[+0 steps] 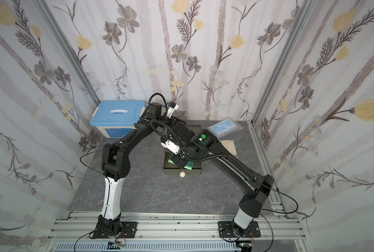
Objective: Take the sponge out of the drawer
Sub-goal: Pick up the sponge from the drawer, then place the sponge at the center of the board.
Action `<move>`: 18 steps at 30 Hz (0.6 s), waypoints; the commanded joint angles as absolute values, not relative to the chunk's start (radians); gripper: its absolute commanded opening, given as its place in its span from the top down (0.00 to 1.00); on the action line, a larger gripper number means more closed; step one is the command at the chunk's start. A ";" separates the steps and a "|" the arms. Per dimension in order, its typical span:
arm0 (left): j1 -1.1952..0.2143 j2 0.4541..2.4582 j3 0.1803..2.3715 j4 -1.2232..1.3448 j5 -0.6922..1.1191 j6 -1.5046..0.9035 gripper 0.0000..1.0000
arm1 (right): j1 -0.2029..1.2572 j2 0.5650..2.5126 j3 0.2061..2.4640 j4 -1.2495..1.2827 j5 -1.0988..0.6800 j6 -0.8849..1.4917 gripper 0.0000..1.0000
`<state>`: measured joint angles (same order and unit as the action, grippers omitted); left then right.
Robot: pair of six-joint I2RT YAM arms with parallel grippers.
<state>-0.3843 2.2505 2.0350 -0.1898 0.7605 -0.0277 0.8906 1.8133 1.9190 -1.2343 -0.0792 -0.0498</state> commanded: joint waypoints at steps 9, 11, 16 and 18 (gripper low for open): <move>-0.384 2.270 2.033 -0.247 0.739 -0.015 0.33 | 0.898 1.683 1.982 -1.287 0.202 0.075 1.00; -0.383 2.269 2.034 -0.246 0.738 -0.013 0.34 | 0.885 1.644 1.958 -1.282 0.299 0.119 1.00; -0.384 2.266 2.033 -0.240 0.741 -0.013 0.34 | 0.819 1.504 1.785 -1.220 0.558 0.266 1.00; -0.383 2.265 2.034 -0.239 0.741 -0.014 0.34 | 0.771 1.453 1.700 -1.184 0.585 0.331 1.00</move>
<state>-0.3843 2.2524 2.0377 -0.1879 0.7597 -0.0269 0.8120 1.4895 1.7657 -1.2476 0.4194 0.2016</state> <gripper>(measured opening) 0.664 0.052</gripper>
